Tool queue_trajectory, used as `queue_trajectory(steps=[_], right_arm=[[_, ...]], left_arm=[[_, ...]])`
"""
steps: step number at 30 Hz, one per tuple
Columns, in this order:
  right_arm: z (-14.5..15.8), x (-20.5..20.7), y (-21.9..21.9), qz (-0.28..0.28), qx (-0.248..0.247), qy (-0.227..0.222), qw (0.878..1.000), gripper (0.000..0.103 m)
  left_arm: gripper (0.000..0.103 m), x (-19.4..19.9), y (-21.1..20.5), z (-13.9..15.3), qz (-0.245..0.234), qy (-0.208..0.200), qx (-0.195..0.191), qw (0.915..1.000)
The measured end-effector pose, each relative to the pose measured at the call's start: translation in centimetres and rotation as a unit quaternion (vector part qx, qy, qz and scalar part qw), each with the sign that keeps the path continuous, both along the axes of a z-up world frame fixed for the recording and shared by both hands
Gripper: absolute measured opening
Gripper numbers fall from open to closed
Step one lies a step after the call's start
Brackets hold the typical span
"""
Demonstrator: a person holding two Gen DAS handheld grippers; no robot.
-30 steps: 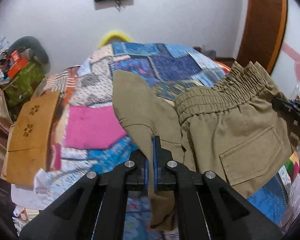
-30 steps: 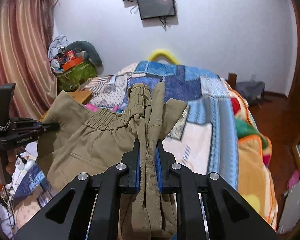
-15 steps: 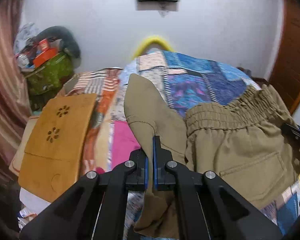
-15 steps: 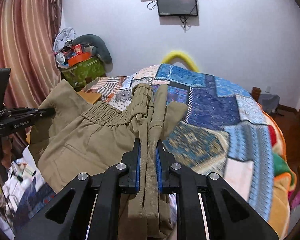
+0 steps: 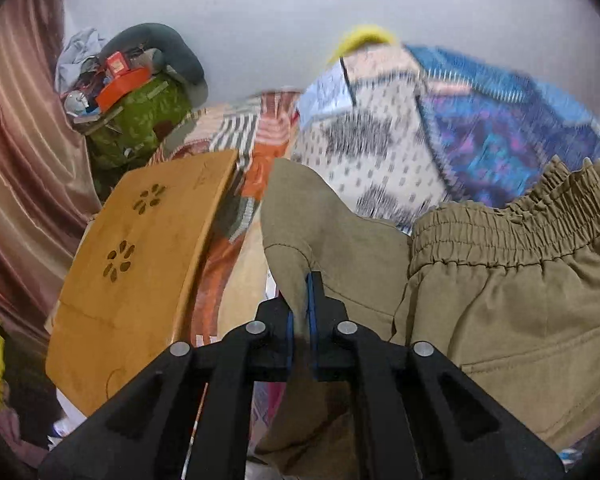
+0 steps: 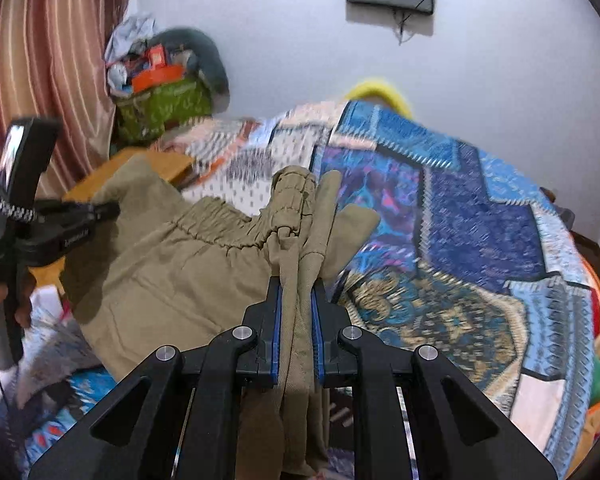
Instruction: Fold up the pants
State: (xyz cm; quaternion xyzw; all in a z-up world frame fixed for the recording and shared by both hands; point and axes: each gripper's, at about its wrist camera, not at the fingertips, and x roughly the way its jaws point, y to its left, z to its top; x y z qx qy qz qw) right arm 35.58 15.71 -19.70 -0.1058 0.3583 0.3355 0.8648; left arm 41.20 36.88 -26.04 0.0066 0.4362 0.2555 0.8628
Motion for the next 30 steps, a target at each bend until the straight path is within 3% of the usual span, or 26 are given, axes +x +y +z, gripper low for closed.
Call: queue_trajectory(steps=[2, 3, 5, 6, 8, 13, 17, 22, 30], right_arm=[[-2.0, 0.2, 0.6, 0.014, -0.025, 0.022, 0.999, 0.013], [-2.6, 0.3, 0.8, 0.019, -0.034, 0.03, 0.999, 0.018], [-4.1, 0.4, 0.6, 0.018, -0.069, 0.038, 0.997, 0.029], [-4.3, 0.5, 0.3, 0.018, -0.076, 0.039, 0.996, 0.043], [-4.5, 0.6, -0.7, 0.014, -0.073, 0.053, 0.996, 0.06], [-3.8, 0.6, -2.7, -0.011, -0.049, 0.085, 0.995, 0.063], [-1.7, -0.8, -3.0, -0.007, -0.043, 0.066, 0.997, 0.063], [2.5, -3.6, -3.7, 0.016, -0.021, 0.029, 0.999, 0.063], [12.7, -11.8, -7.7, 0.033, 0.057, -0.085, 0.994, 0.063]], left_arm=[[0.011, 0.4, 0.9, -2.4, 0.007, 0.029, -0.006, 0.9995], [0.014, 0.2, 1.4, -3.6, 0.013, 0.039, -0.01, 0.9991], [0.044, -0.5, 2.4, -5.4, 0.015, 0.053, -0.031, 0.998], [0.05, -1.0, 2.7, -5.8, 0.021, 0.051, -0.038, 0.9977], [0.066, -2.4, 3.4, -6.0, 0.034, 0.031, -0.047, 0.9978], [0.069, -4.3, 3.9, -5.3, 0.037, 0.036, -0.098, 0.9938], [0.068, -6.1, 2.5, -2.0, 0.028, 0.03, -0.094, 0.9947], [0.069, -9.8, -0.9, 4.7, -0.012, -0.015, -0.119, 0.9927], [0.069, -19.1, -10.3, 17.4, -0.081, -0.133, -0.045, 0.9867]])
